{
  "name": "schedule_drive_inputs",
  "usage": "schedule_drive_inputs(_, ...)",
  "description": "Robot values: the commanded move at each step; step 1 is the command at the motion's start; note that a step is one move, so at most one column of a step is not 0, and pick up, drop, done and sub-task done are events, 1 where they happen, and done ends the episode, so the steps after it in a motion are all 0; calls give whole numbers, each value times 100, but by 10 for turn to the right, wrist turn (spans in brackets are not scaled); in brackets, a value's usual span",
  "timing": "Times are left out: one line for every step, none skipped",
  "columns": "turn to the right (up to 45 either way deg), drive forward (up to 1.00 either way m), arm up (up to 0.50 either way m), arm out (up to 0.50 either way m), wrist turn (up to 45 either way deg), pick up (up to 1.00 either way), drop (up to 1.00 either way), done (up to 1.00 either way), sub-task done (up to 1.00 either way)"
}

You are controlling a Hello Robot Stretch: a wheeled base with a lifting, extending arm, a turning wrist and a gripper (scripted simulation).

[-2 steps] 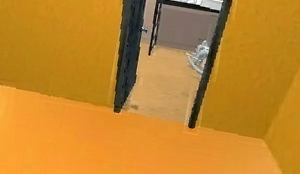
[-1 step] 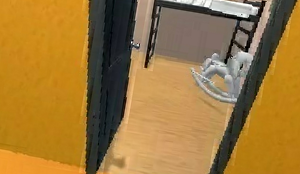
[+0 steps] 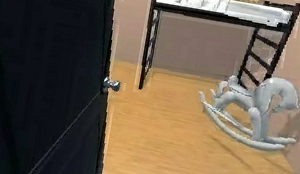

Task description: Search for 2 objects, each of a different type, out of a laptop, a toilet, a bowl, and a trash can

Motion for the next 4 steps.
schedule_drive_inputs(30, 0, 0, 0, 0, 0, 0, 0, 0)
schedule_drive_inputs(0, 100, 0, 0, 0, 0, 0, 0, 0)
schedule_drive_inputs(0, 60, 0, 0, 0, 0, 0, 0, 0)
schedule_drive_inputs(-450, 0, 0, 0, 0, 0, 0, 0, 0)
